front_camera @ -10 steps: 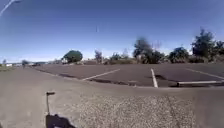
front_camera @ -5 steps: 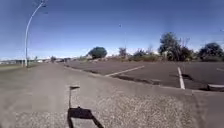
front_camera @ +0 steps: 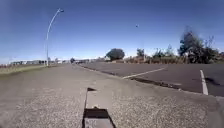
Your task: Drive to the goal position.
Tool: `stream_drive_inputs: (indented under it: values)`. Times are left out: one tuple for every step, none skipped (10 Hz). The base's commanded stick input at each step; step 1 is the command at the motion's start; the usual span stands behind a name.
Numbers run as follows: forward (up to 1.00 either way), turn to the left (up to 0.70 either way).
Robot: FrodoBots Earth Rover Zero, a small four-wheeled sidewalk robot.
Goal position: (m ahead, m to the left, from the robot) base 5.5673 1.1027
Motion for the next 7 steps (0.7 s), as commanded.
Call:
stream_drive_inputs:
  values:
    - [0.00, 0.05]
    - [0.00, 0.05]
    - [0.00, 0.05]
    - [0.00, 0.05]
    - [0.00, 0.05]
    - [0.00, 0.05]
    - [0.00, 0.05]
